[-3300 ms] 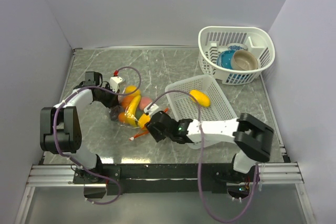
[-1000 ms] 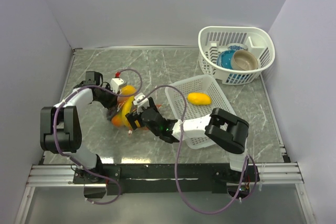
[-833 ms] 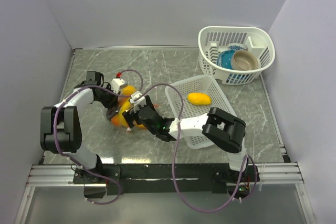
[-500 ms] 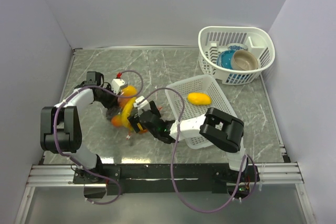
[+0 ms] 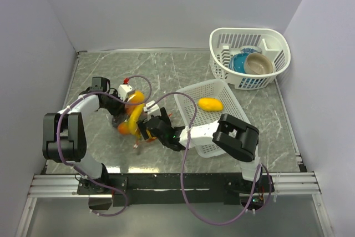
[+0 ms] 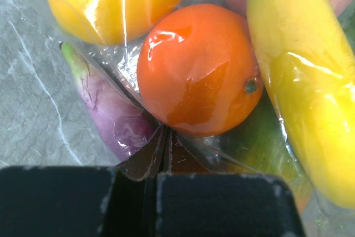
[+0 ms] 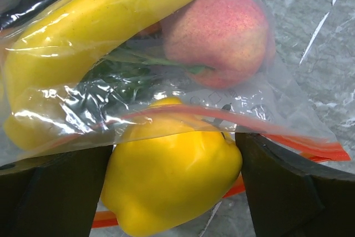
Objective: Open the zip-top bag and remove the fake food
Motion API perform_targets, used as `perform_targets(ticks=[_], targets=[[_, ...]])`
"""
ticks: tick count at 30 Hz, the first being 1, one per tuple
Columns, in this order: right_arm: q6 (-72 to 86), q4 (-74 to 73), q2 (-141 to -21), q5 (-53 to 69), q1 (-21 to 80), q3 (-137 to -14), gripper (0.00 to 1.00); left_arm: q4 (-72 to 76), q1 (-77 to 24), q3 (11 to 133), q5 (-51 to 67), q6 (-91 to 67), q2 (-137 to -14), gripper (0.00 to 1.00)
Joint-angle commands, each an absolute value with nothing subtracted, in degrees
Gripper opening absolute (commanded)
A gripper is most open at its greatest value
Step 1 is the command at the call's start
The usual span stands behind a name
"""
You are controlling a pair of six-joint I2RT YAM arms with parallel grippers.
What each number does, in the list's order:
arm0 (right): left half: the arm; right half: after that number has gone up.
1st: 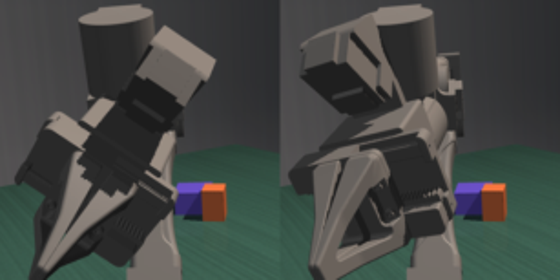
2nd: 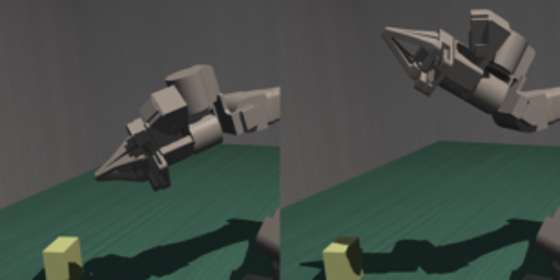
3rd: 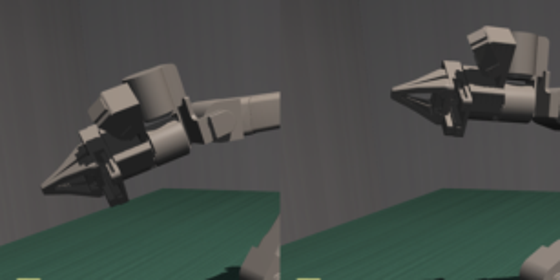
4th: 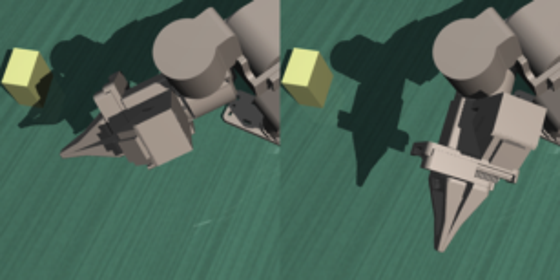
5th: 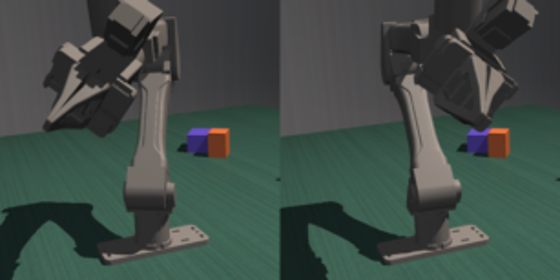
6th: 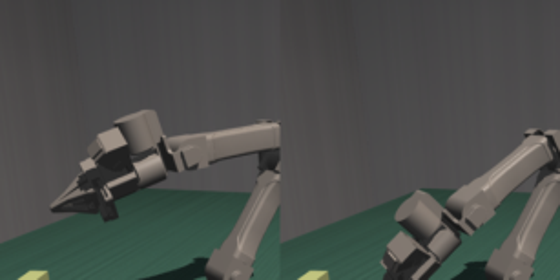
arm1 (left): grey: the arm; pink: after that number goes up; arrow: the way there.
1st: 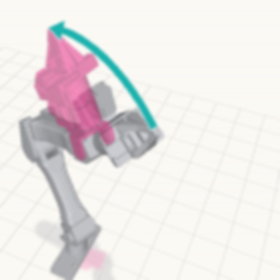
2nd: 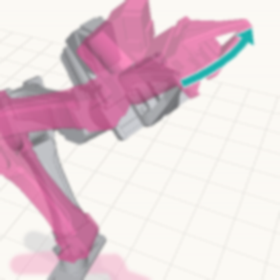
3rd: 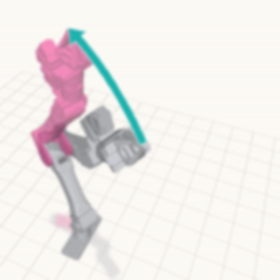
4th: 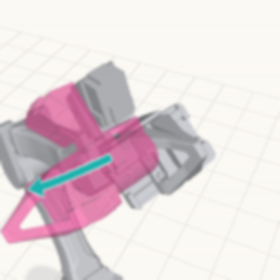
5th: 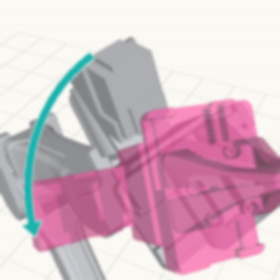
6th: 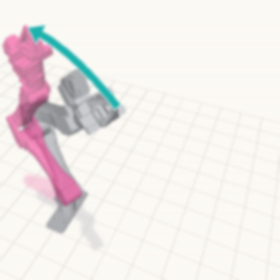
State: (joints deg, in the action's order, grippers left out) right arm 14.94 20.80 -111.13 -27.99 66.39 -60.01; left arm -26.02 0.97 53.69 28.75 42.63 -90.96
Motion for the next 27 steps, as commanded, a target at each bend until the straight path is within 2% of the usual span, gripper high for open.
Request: perform_targets(ticks=[1,2,3,6,14,20,22,23,25,27], targets=[[17.0,14.3,-110.9,-24.3,66.9,-59.8,0.72,-26.5,0.9,53.2,30.0,43.1,-89.7,0.01],[16.5,14.2,-110.6,-23.8,67.0,-59.3,0.65,-26.4,0.9,53.3,30.1,43.0,-89.8,0.01],[16.0,14.1,-109.3,-23.6,66.9,-59.2,0.52,-26.4,0.8,53.3,30.1,42.9,-89.8,0.01],[14.8,13.7,-104.8,-23.3,66.9,-57.6,0.36,-26.1,0.9,53.5,29.7,42.5,-89.4,0.01],[9.5,10.9,-87.6,-25.4,67.0,-53.1,0.36,-25.4,1.0,54.1,28.3,41.8,-90.3,0.01],[7.7,9.2,-75.8,-35.4,65.5,-47.7,0.39,-24.6,1.2,54.7,27.3,40.8,-91.1,0.01],[10.4,10.6,-72.9,-43.5,62.9,-44.9,0.4,-24.4,1.1,55.1,28.2,39.9,-91.0,0.01],[12.3,10.6,-71.5,-45.6,61.4,-42.6,0.36,-24.3,0.8,55.1,28.5,39.6,-91.0,0.01],[18.8,7.1,-70.4,-44.8,54.9,-41.6,0.34,-23.5,0.4,54.8,27.8,38.2,-90.7,0.01],[23.4,5.1,-69.4,-42.2,51.1,-40.8,0.39,-22.8,-1.5,54.4,27.3,37.4,-90.4,0.01]])
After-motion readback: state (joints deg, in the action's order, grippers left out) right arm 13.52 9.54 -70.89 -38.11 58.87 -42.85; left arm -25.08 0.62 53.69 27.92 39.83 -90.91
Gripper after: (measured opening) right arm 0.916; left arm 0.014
